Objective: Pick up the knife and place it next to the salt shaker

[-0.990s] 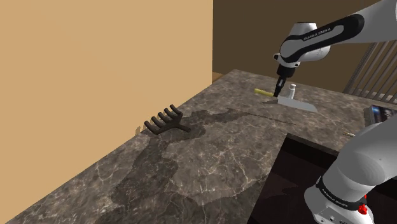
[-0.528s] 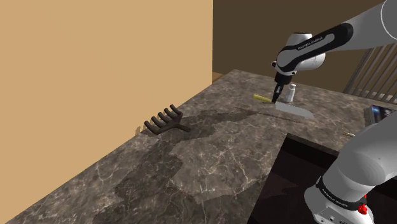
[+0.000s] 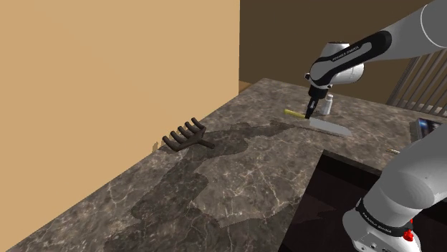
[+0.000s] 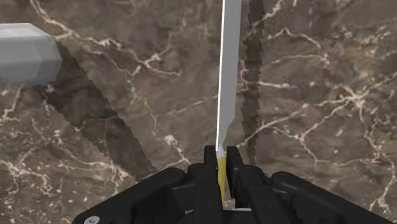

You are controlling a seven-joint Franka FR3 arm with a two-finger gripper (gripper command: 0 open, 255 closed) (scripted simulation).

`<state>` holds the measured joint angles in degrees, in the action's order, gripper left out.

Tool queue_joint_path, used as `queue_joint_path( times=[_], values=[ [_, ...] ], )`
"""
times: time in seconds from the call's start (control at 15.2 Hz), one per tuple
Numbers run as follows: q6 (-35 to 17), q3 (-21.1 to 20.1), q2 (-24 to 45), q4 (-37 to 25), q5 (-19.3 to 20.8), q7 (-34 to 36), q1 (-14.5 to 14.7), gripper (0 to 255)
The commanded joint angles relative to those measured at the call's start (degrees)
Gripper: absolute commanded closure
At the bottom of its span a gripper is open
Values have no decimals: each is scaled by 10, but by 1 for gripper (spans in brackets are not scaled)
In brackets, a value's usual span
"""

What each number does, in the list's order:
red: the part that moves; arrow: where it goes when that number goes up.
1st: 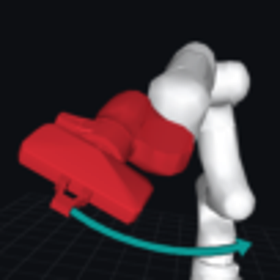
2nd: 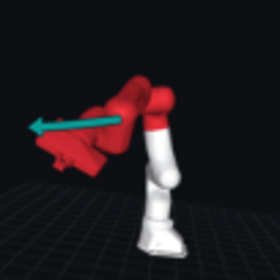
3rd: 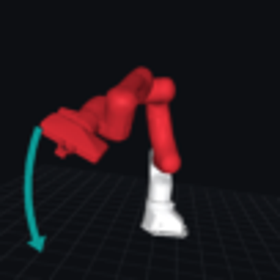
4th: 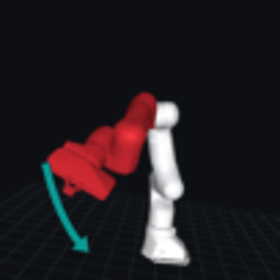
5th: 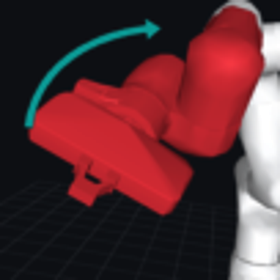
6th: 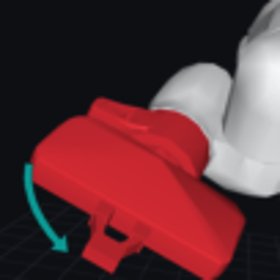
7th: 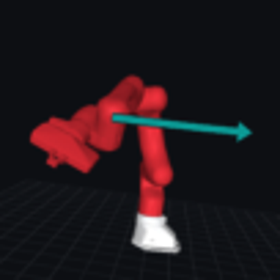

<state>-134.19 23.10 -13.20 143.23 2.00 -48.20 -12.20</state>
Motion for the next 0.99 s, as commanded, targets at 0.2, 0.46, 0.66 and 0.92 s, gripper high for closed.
queue_joint_path(
  times=[0.2,0.46,0.66,0.92],
  values=[
    [0,0,0,0,0,0,0,0],
    [0,0,0,0,0,0,0,0],
    [64,-8,-39,-27,15,12,-6,0],
    [81,-10,-48,-35,17,14,-7,0]
  ],
)
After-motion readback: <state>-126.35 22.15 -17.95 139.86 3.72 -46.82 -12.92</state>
